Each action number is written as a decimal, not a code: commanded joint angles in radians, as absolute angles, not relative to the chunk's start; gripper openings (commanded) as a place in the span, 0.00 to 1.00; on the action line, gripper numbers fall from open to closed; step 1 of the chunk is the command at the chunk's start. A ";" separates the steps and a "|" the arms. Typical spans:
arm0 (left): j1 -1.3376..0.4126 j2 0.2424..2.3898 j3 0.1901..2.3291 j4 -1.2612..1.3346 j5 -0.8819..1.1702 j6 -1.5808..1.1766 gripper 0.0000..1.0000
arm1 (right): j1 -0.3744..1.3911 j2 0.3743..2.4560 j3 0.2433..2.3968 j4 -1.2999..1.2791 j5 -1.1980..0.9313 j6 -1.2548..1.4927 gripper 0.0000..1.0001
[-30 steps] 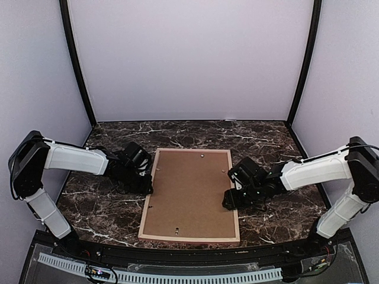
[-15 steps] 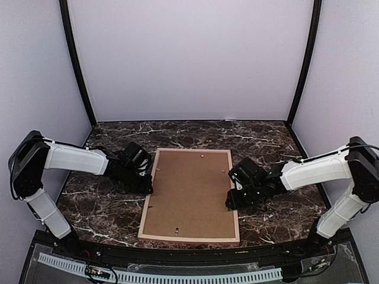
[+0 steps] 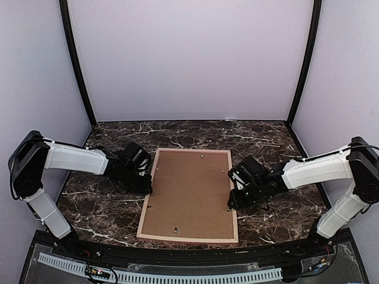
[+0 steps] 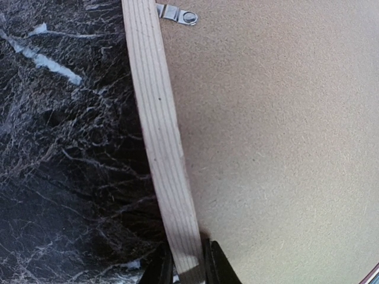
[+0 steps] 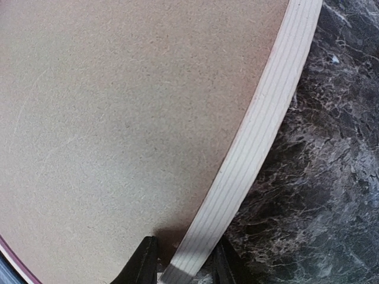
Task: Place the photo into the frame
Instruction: Press the fastener onto the backboard.
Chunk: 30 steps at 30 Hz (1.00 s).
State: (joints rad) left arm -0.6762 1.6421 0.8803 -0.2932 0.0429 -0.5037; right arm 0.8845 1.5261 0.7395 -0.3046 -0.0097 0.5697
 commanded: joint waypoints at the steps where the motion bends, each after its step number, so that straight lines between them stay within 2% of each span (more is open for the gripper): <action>1: -0.676 1.659 0.866 -0.371 0.034 -0.451 0.17 | 0.893 1.545 0.704 -0.375 -0.131 0.484 0.32; 15: -0.676 1.648 0.865 -0.378 0.039 -0.463 0.17 | 0.859 1.555 0.702 -0.443 -0.193 0.394 0.32; 22: -0.676 1.622 0.848 -0.355 0.049 -0.491 0.17 | 0.808 1.488 0.700 -0.375 -0.289 0.420 0.45; 30: -0.676 1.615 0.830 -0.333 0.058 -0.511 0.17 | 0.805 1.496 0.688 -0.328 -0.316 0.479 0.48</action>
